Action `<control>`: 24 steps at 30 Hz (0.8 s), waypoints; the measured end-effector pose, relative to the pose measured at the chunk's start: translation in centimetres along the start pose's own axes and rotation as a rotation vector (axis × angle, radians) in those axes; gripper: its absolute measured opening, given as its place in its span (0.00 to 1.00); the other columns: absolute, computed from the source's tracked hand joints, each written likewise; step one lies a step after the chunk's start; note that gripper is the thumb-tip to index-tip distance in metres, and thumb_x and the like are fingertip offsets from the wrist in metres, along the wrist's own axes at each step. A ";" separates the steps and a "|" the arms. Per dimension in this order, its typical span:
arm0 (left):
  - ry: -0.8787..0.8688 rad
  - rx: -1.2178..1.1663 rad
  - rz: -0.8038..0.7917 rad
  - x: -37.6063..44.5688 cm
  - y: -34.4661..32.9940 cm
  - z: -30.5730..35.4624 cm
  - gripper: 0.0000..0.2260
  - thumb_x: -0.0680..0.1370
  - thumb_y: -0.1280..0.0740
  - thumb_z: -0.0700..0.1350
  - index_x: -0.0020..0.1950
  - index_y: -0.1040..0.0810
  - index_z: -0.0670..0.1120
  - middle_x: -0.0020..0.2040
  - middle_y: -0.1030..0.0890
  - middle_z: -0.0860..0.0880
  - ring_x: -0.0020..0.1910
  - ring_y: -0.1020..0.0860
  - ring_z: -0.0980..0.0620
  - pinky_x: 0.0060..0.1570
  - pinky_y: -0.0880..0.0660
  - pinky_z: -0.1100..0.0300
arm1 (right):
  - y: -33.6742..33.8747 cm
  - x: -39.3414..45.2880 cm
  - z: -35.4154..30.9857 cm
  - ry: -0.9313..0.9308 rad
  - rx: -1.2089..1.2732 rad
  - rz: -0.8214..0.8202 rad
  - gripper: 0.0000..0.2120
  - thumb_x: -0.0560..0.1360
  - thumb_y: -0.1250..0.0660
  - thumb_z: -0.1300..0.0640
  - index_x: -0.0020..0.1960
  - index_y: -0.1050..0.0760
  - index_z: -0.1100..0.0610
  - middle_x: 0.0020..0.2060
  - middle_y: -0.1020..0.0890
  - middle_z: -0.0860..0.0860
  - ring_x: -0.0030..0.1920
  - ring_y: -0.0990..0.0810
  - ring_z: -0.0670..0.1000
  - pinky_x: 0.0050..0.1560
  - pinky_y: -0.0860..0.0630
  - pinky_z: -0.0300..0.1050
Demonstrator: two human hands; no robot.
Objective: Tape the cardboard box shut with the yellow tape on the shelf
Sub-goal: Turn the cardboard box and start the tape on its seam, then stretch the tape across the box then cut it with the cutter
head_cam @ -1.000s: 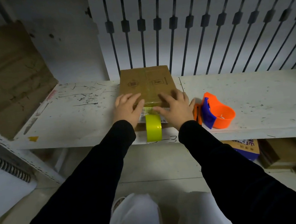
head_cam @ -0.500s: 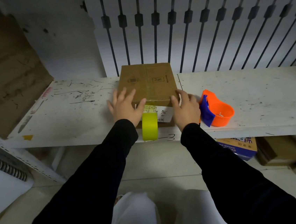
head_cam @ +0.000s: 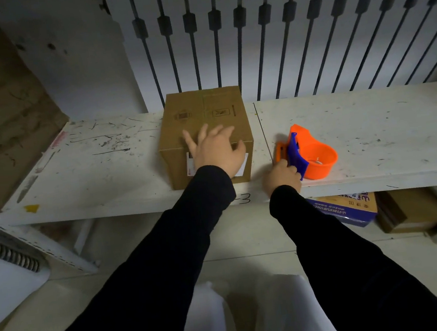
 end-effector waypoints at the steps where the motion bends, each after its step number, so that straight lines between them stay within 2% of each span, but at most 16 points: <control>1: 0.006 0.020 -0.028 -0.2 -0.4 0.2 0.20 0.77 0.43 0.55 0.69 0.32 0.55 0.73 0.32 0.53 0.76 0.44 0.48 0.72 0.64 0.39 | -0.1 0.0 0.1 -0.005 0.001 0.009 0.17 0.78 0.47 0.62 0.65 0.38 0.64 0.65 0.31 0.65 0.65 0.31 0.65 0.65 0.33 0.55; 4: 0.018 0.051 -0.096 -0.6 -1.0 0.1 0.21 0.78 0.42 0.53 0.71 0.34 0.55 0.75 0.37 0.52 0.77 0.46 0.48 0.71 0.64 0.36 | -0.1 0.3 0.3 -0.083 0.063 0.009 0.18 0.77 0.44 0.63 0.66 0.39 0.65 0.65 0.32 0.65 0.65 0.31 0.64 0.65 0.32 0.54; 7: 0.009 0.069 -0.121 -0.8 -1.0 0.0 0.22 0.78 0.41 0.52 0.72 0.36 0.55 0.76 0.39 0.52 0.77 0.48 0.48 0.71 0.64 0.35 | 0.3 0.5 0.4 -0.137 0.144 -0.072 0.19 0.77 0.41 0.62 0.65 0.38 0.66 0.64 0.29 0.64 0.64 0.29 0.62 0.65 0.30 0.53; 10: 0.032 0.060 -0.122 -1.1 -0.7 -0.2 0.22 0.78 0.41 0.52 0.72 0.36 0.54 0.76 0.39 0.51 0.77 0.49 0.47 0.71 0.64 0.35 | -0.2 0.3 0.5 -0.176 0.327 -0.183 0.20 0.78 0.44 0.64 0.68 0.37 0.68 0.62 0.25 0.63 0.60 0.24 0.61 0.60 0.27 0.48; 12: 0.056 0.057 -0.106 -1.4 -0.4 -0.3 0.23 0.78 0.41 0.52 0.72 0.37 0.53 0.76 0.39 0.49 0.77 0.50 0.46 0.71 0.64 0.36 | -0.4 -0.1 0.5 -0.190 0.466 -0.249 0.18 0.78 0.46 0.64 0.67 0.35 0.69 0.55 0.21 0.62 0.47 0.20 0.57 0.48 0.23 0.39; 13: 0.066 0.054 -0.098 -1.6 -0.2 -0.3 0.23 0.78 0.41 0.52 0.73 0.38 0.52 0.76 0.39 0.48 0.77 0.50 0.46 0.71 0.64 0.36 | -0.4 -0.6 0.5 -0.209 0.579 -0.291 0.14 0.78 0.46 0.64 0.62 0.32 0.68 0.48 0.20 0.61 0.38 0.23 0.54 0.41 0.24 0.37; 14: 0.072 0.051 -0.092 -1.8 0.0 -0.3 0.23 0.78 0.41 0.52 0.73 0.38 0.52 0.76 0.39 0.48 0.77 0.51 0.45 0.71 0.63 0.36 | -0.2 -1.4 0.4 -0.252 0.708 -0.319 0.09 0.79 0.46 0.63 0.56 0.30 0.65 0.40 0.22 0.59 0.34 0.27 0.52 0.40 0.25 0.39; 15: 0.074 0.046 -0.086 -2.1 0.2 -0.2 0.24 0.78 0.41 0.51 0.73 0.39 0.51 0.76 0.39 0.47 0.77 0.51 0.45 0.72 0.63 0.37 | 0.0 -2.0 0.5 -0.289 0.837 -0.320 0.08 0.79 0.45 0.62 0.55 0.30 0.63 0.37 0.25 0.57 0.34 0.28 0.52 0.43 0.25 0.44; 17: 0.066 0.036 -0.071 -2.7 0.7 0.2 0.24 0.78 0.41 0.51 0.73 0.39 0.50 0.76 0.39 0.47 0.77 0.52 0.45 0.72 0.63 0.38 | 0.7 -2.6 0.2 -0.253 1.019 -0.311 0.13 0.79 0.43 0.61 0.61 0.30 0.66 0.43 0.25 0.59 0.42 0.26 0.55 0.51 0.25 0.51; 19: 0.049 0.033 -0.052 -3.4 1.3 0.7 0.24 0.78 0.41 0.50 0.73 0.39 0.50 0.76 0.39 0.47 0.77 0.52 0.46 0.73 0.64 0.40 | 2.2 -3.8 -0.6 -0.147 1.062 -0.294 0.15 0.80 0.45 0.61 0.64 0.33 0.66 0.48 0.23 0.60 0.44 0.24 0.53 0.47 0.25 0.49; 21: 0.040 0.045 -0.039 -4.2 2.0 1.1 0.24 0.78 0.41 0.50 0.73 0.39 0.49 0.76 0.38 0.48 0.77 0.51 0.46 0.72 0.64 0.40 | 3.6 -4.9 -1.3 -0.069 1.103 -0.286 0.15 0.81 0.47 0.61 0.64 0.34 0.66 0.40 0.23 0.55 0.37 0.26 0.48 0.38 0.28 0.41; 24: 0.034 0.044 -0.033 -5.5 2.9 1.8 0.23 0.78 0.41 0.50 0.73 0.39 0.49 0.75 0.37 0.48 0.77 0.49 0.46 0.73 0.64 0.40 | 5.2 -6.5 -2.2 0.026 1.063 -0.277 0.15 0.81 0.48 0.60 0.66 0.35 0.65 0.35 0.26 0.51 0.35 0.28 0.46 0.36 0.30 0.38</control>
Point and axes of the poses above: each hand's wrist, its own x-axis towards the middle knuckle, its own y-axis out of the back of the hand, z = x × y, the point moved 6 cm from there along x, towards the middle knuckle
